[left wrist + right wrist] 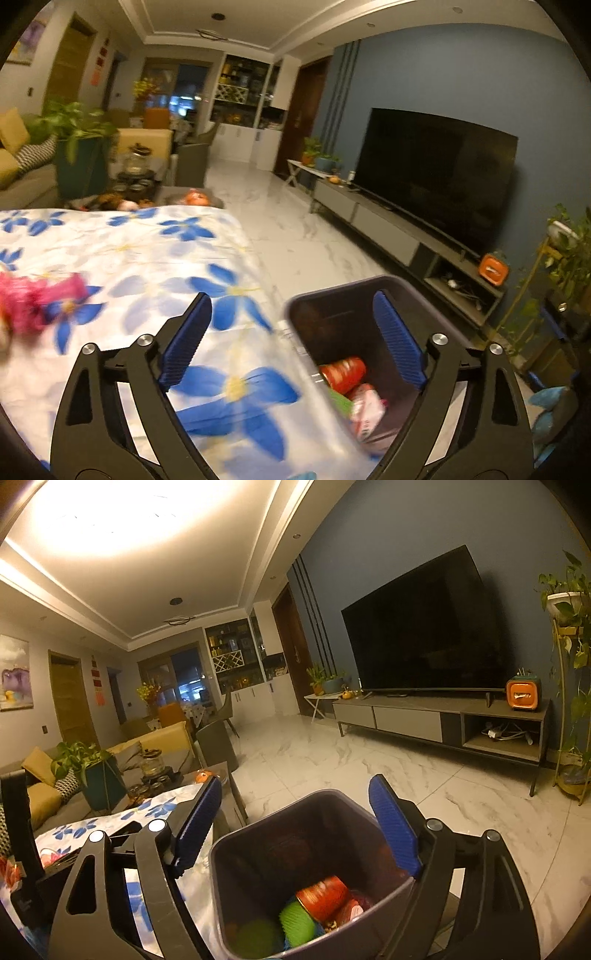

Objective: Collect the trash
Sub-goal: 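Move both tools back to the table toward the red foil wrapper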

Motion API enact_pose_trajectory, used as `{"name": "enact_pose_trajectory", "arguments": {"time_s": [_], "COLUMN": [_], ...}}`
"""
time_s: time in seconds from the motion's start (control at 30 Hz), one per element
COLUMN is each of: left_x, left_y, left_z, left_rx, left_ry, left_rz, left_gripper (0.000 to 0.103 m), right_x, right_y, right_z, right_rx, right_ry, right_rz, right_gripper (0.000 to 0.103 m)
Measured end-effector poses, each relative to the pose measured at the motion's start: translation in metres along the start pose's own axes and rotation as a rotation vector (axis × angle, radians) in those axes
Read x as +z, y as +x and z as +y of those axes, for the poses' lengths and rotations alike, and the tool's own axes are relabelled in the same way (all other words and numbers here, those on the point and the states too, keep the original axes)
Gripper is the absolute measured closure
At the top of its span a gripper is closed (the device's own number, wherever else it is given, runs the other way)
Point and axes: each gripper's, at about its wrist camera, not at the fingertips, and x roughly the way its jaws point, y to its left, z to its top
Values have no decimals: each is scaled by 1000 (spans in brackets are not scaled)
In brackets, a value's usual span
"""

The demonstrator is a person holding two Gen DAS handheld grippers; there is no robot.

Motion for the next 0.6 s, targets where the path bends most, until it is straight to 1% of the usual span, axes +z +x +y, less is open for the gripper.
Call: {"name": "enact_pose_trajectory", "arguments": {"time_s": [0.07,0.17,0.23,0.4,0.6], "left_x": [-3,-8,-13,-21,-27], "left_y": [-10,-30,-47,-80,-118], "left_z": [7,21,33,52,83], "left_rx": [40,92,131,201,309], "left_ry": [5,2,-8,-12,-8], "left_rz": [-8,-19,-38,-68,-114], "left_gripper": [12,9,8,7,7], "right_x": [-3,-6,-9,-13,-23], "right_y": [-8,-18,-24,-34,-43], "right_z": [2,7,13,27,49], "right_rx": [3,18,30,38,95], "right_ry": [-1,10,6,-27,-53], "right_rz": [1,5,8,6,25], "right_gripper": [19,17,17,17,17]}}
